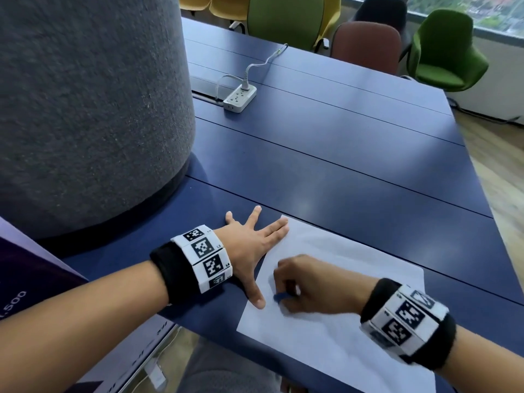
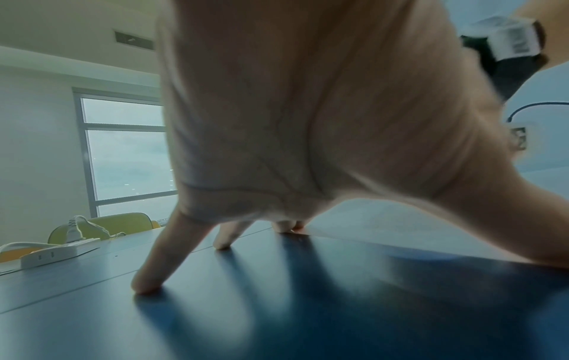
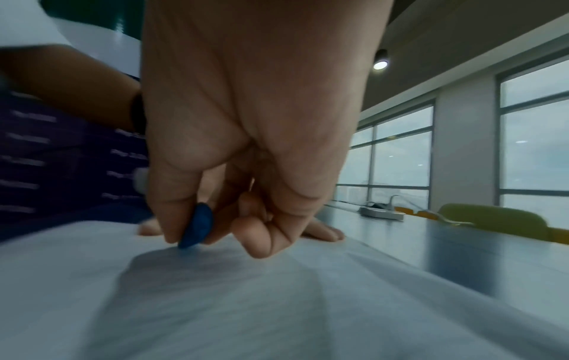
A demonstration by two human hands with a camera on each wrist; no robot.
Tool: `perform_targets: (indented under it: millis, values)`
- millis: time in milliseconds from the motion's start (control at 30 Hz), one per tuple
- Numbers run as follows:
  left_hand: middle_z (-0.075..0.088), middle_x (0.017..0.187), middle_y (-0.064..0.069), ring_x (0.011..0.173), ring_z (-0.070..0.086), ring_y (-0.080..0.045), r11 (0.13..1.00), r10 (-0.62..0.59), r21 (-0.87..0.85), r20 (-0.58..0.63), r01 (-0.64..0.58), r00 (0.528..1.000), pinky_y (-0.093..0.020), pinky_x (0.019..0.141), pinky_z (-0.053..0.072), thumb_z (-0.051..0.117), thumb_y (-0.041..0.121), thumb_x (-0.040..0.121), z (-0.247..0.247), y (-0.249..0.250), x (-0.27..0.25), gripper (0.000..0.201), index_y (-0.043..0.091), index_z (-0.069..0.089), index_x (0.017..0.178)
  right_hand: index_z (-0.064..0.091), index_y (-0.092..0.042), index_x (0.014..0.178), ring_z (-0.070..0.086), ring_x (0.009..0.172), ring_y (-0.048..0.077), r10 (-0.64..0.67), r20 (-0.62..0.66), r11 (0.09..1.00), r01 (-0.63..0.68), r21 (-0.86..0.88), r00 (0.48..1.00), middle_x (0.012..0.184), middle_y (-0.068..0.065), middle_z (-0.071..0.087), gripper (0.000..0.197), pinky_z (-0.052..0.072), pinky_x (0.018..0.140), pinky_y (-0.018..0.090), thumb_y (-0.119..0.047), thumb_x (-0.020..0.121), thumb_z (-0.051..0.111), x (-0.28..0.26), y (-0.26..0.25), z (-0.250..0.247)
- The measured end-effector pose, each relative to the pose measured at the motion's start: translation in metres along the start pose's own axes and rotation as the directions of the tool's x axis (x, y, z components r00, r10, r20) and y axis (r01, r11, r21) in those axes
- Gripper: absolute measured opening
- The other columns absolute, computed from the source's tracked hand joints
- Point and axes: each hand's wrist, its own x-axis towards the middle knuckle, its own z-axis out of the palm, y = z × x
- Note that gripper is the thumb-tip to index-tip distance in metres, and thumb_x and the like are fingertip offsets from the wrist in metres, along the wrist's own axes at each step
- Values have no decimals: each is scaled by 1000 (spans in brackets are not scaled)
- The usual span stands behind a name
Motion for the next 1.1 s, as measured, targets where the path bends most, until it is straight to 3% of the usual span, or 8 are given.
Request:
perform_targets:
  millis: [100, 167, 333, 533, 700, 867, 1033, 1100]
  values:
    - [-36, 152, 23, 142, -30, -37, 1000, 2, 21, 2, -2, 1000, -80, 102, 0, 76, 77, 53, 0, 1, 1, 150, 30, -29, 149, 64, -12, 77, 52, 66, 11, -13, 80, 1000, 12, 12, 997, 79, -1, 64, 7, 47, 65, 28, -17, 80, 67, -2, -8, 4]
    - [-35, 153, 22, 142, -30, -37, 1000, 10, 12, -9, -10, 1000, -79, 102, 0, 77, 76, 54, 0, 1, 0, 149, 30, -28, 149, 61, -13, 73, 54, 64, 12, 59, -27, 998, -59, 6, 998, 73, -6, 63, 11, 50, 65, 31, -18, 80, 68, 8, 5, -7]
    - [-35, 153, 23, 142, -31, -36, 1000, 11, 14, -15, -10, 1000, -79, 102, 1, 76, 76, 54, 0, 1, -1, 148, 30, -29, 149, 59, -6, 73, 58, 67, 25, 206, -306, 977, -215, 3, 930, 75, 5, 64, 14, 51, 67, 41, -18, 80, 64, 26, 46, -37]
    - [-32, 155, 20, 143, -30, -37, 1000, 14, 1, -21, -14, 1000, -80, 101, -1, 78, 74, 54, -1, 2, -1, 148, 31, -28, 149, 57, -12, 69, 56, 64, 20, 98, -145, 995, -102, -18, 985, 73, 4, 65, 14, 47, 61, 31, -15, 80, 66, 17, 24, -19]
    - [-35, 153, 22, 142, -30, -37, 1000, 9, 23, -7, -9, 1000, -80, 102, 2, 75, 77, 54, 0, 1, 0, 149, 30, -30, 148, 61, -4, 76, 58, 68, 25, 220, -314, 972, -233, -4, 924, 74, 7, 65, 16, 51, 67, 41, -19, 82, 64, 29, 50, -37]
    - [-33, 155, 20, 142, -31, -37, 1000, 14, 6, -11, -14, 1000, -80, 101, -2, 77, 75, 54, -1, 1, 0, 149, 32, -30, 148, 60, -6, 74, 56, 68, 23, 59, -113, 990, -73, -123, 992, 77, 6, 64, 12, 47, 62, 35, -15, 81, 63, 19, 26, -22]
    - [-37, 152, 22, 142, -32, -36, 1000, 12, 18, -6, -12, 1000, -80, 102, -1, 75, 78, 54, 2, 0, 2, 149, 30, -30, 148, 53, -9, 71, 51, 68, 23, 134, -269, 975, -176, -138, 954, 78, 1, 54, 15, 44, 63, 35, -16, 82, 61, 20, 42, -35]
    - [-35, 153, 22, 142, -32, -36, 1000, 12, 11, -8, -12, 1000, -80, 102, -1, 75, 77, 53, 2, -1, 1, 149, 30, -29, 149, 51, -15, 70, 46, 67, 18, 82, -188, 980, -114, -164, 979, 79, -2, 51, 14, 38, 62, 29, -15, 81, 60, 14, 29, -22]
